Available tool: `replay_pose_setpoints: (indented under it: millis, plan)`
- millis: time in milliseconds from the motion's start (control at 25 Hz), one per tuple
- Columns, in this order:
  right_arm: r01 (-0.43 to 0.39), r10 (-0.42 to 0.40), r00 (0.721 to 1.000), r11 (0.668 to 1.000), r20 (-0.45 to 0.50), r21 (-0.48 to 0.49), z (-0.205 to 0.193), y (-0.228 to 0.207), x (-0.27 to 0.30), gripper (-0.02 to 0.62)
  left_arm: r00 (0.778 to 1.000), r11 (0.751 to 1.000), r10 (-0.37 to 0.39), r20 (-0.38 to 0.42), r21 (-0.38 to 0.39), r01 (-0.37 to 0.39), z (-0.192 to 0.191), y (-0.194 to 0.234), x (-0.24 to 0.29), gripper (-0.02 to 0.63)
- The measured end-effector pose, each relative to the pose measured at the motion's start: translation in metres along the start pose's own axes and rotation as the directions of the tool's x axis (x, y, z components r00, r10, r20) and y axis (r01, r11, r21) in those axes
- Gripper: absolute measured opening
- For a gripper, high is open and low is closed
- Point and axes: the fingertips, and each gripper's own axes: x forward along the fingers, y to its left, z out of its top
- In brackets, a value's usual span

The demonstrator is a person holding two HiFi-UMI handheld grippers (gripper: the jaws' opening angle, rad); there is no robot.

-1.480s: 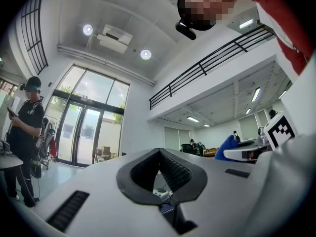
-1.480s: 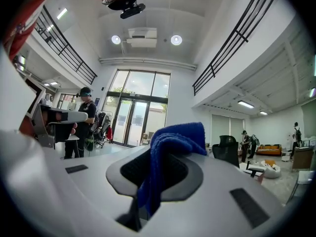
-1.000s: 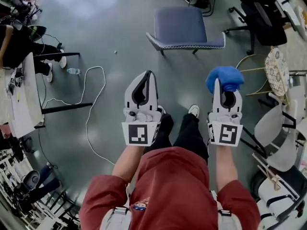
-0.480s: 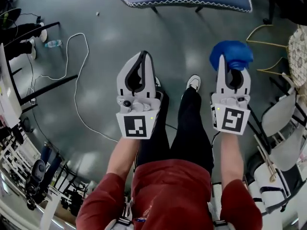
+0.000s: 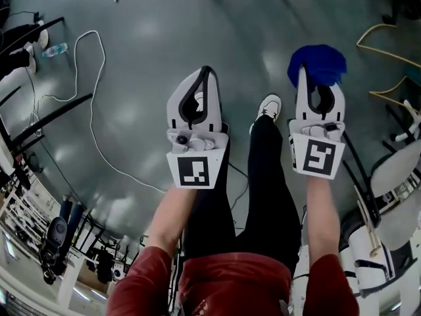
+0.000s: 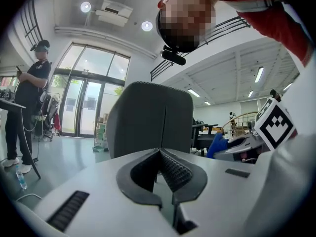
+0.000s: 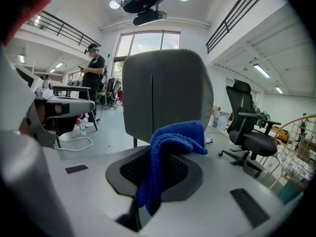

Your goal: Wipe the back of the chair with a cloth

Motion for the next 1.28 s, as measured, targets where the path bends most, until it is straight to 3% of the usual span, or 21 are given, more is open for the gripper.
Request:
replay_pose_setpoints:
  millis: [160, 560, 1000, 1280]
  plan:
    - [-0.024, 0.024, 0.998, 1.000, -0.055, 0.005, -0.032, 0.011, 0.011, 0.061, 1.000, 1.000, 0.000, -0.020, -0.003, 0.000, -0.023, -0.002, 0.000, 0.014]
    - [-0.029, 0.030, 0.991, 1.000, -0.127, 0.003, -0.063, 0.003, 0.028, 0.061, 0.999, 0.999, 0.033, -0.029, -0.004, -0.033, -0.027, 0.005, 0.005, 0.014]
    - [-0.005, -0.001, 0.993, 0.999, -0.119, -0.050, -0.051, -0.051, 0.106, 0.061, 0.999, 0.999, 0.037, -0.035, -0.014, -0.037, -0.025, 0.005, 0.023, 0.014]
    - [0.053, -0.050, 0.976, 0.999, -0.210, 0.011, -0.067, -0.087, 0.159, 0.061, 0.999, 0.999, 0.038, -0.025, -0.025, -0.039, -0.020, 0.006, 0.030, 0.014]
